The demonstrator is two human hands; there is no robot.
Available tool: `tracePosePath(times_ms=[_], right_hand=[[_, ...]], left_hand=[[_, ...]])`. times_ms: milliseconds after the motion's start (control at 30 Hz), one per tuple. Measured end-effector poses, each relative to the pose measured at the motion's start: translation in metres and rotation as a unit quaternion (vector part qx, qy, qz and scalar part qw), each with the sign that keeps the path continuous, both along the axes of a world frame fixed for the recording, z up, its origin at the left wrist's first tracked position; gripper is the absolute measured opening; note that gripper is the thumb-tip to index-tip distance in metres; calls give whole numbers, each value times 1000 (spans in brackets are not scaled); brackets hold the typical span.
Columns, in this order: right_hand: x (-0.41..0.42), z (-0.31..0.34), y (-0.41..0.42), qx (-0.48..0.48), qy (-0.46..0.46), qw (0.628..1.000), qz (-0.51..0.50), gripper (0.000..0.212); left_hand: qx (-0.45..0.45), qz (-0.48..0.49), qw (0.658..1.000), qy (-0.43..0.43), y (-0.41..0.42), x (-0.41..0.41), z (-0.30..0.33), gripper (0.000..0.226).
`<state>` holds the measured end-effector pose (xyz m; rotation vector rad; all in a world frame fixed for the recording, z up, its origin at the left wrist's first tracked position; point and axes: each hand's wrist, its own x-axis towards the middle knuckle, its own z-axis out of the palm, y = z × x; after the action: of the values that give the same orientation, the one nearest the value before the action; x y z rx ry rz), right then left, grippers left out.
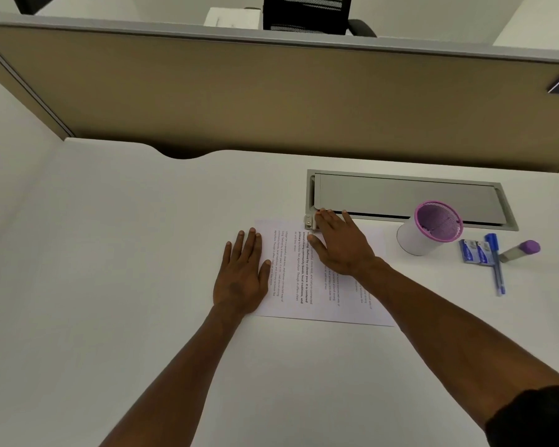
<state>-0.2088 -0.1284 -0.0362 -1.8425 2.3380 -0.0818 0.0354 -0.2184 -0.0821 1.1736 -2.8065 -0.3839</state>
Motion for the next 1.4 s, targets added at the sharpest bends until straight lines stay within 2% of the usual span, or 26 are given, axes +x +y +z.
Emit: tracePosePath(times_ms=[167,333,467,533,600,700,767,900,1033,1233,1400], right_hand=[[3,-5,8,28,22,999,9,79],[14,0,9,14,41,999,-20,79],[17,14,14,-76,30,995,-56,71],[17,20,22,-158,-7,979,-132,66],[12,25,32,-216,-56,941,-253,62],[6,30,50,-194,-111,888,-402,64],[11,30,66,-160,-121,876,-439,68],[33,18,99,-56,-106,885,-449,79],[39,12,107,-36,-84,902,-421,79],[17,14,74,-63,-72,956,-278,68],[-10,13,47,26,-43,978,-202,71]], left_hand=[[3,-1,1000,-1,0,0,-1,66],[1,-3,1000,9,0,0,1,67],[7,-7,1000,18,-1,1,1,66],[7,-8,1000,16,-1,2,1,66],[9,-8,1000,13,-1,2,1,66],[13,-10,1000,12,-1,2,2,67],[16,-9,1000,16,-1,2,3,68],[21,-9,1000,8,-2,1,6,68],[55,-8,998,19,-3,-1,13,72],[91,23,995,45,-5,-9,28,82],[111,27,993,43,-9,-8,33,89]])
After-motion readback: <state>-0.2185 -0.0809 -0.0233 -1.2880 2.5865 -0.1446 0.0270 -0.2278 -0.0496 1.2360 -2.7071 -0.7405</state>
